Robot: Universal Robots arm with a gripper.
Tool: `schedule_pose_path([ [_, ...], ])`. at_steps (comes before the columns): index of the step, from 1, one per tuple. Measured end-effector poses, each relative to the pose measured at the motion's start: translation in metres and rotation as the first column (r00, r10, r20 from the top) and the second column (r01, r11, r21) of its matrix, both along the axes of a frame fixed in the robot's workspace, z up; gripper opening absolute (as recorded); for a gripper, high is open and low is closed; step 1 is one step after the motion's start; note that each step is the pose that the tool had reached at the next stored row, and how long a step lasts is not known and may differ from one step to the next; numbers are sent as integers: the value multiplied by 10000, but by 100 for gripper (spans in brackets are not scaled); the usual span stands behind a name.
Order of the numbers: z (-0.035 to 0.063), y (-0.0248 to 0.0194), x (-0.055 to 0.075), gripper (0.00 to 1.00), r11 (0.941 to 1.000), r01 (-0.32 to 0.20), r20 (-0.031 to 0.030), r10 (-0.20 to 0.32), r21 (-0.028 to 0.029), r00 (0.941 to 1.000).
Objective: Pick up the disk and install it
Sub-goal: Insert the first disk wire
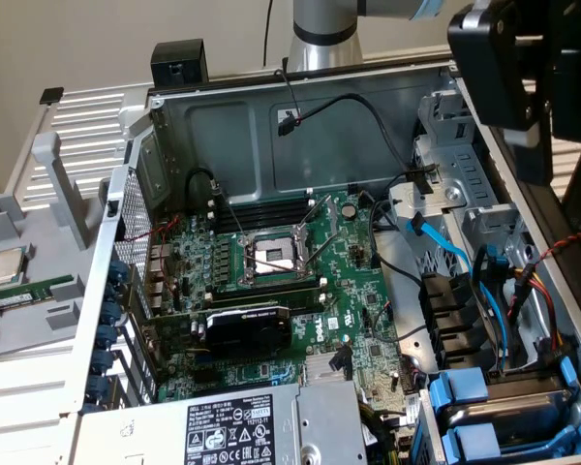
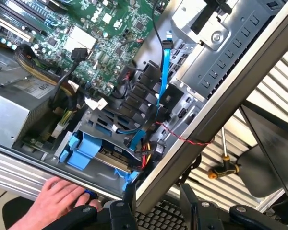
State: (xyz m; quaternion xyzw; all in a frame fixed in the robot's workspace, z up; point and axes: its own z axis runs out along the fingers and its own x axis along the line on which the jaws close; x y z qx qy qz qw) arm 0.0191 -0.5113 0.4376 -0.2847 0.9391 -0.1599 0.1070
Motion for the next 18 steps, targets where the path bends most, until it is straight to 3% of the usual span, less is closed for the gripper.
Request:
schedule_pose_path([
  [4,-5,0,-1,49,9983,-587,-90,587,2,9982],
  [7,-9,1,-2,49,9964,-846,-297,844,-26,9960],
  [11,-13,0,-4,49,9939,-1063,-550,1046,-300,9930],
  [12,-14,0,-5,49,9932,-1110,-634,1086,-346,9921],
  [14,-14,-5,-14,49,9929,-1133,-851,1099,-363,9903],
  [16,-13,-50,-15,49,9929,-1138,-916,1101,-359,9897],
  [18,-10,-128,-15,49,9929,-1138,-937,1100,-356,9895],
])
